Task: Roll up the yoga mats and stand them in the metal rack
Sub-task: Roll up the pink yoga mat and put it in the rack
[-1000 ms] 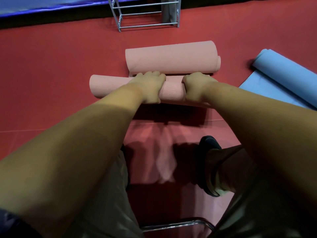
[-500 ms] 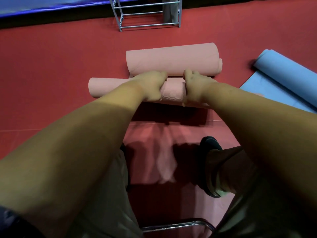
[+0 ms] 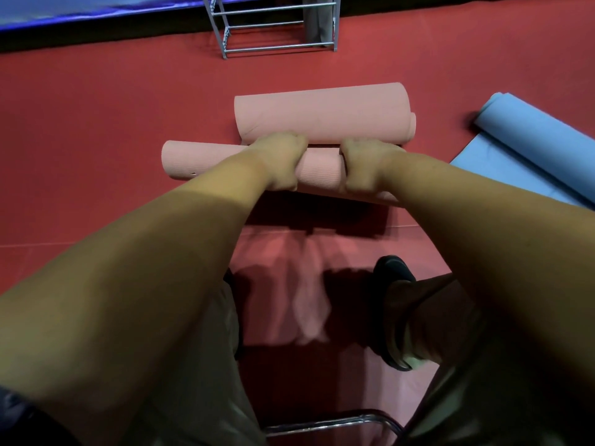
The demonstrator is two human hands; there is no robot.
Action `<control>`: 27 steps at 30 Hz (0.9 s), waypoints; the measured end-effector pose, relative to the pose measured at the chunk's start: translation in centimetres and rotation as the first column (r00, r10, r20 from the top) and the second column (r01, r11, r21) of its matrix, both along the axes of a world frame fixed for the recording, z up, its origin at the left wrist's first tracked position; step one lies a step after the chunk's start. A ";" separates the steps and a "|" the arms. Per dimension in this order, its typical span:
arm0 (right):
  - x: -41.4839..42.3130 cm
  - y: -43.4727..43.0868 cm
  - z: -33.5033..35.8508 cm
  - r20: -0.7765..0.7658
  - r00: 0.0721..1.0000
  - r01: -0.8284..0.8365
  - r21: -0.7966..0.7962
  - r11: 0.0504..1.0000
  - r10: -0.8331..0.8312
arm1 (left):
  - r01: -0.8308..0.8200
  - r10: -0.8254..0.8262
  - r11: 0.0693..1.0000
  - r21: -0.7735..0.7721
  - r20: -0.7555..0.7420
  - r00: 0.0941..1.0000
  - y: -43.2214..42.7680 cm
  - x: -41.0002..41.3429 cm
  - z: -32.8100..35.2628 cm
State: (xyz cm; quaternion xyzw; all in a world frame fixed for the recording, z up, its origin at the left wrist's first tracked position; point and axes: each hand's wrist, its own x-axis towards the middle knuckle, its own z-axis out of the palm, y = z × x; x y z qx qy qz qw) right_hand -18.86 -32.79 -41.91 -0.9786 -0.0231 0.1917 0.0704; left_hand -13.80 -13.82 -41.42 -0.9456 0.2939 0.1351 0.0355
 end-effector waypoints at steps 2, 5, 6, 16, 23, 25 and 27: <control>-0.1 0.0 -0.4 -0.008 1.000 -0.005 -0.048 0.999 0.005 | -0.012 0.012 1.000 -0.011 -0.018 1.000 0.0 0.1 0.1; -0.2 0.2 -0.5 0.018 1.000 -0.011 -0.031 0.999 0.012 | -0.008 0.008 1.000 -0.010 -0.020 1.000 0.0 0.2 -0.1; -0.2 0.2 -0.4 0.024 1.000 -0.016 -0.015 1.000 0.016 | -0.002 0.002 1.000 -0.004 -0.012 1.000 0.0 0.2 -0.2; 0.2 0.3 0.0 -0.043 0.999 -0.022 0.005 1.000 0.022 | -0.009 0.009 0.998 0.055 -0.005 1.000 -0.2 -0.4 -0.6; -0.1 0.2 -0.6 -0.008 1.000 -0.009 -0.002 1.000 0.009 | -0.031 0.030 0.999 -0.022 -0.021 0.999 -0.1 0.1 -0.2; -0.1 0.2 -0.8 0.001 1.000 -0.008 -0.016 1.000 0.008 | -0.031 0.031 0.999 -0.014 -0.020 0.999 -0.2 0.1 -0.4; -0.1 0.1 -0.9 0.035 0.999 0.000 0.009 1.000 0.000 | -0.027 0.027 1.000 -0.001 -0.004 1.000 -0.2 0.1 -0.5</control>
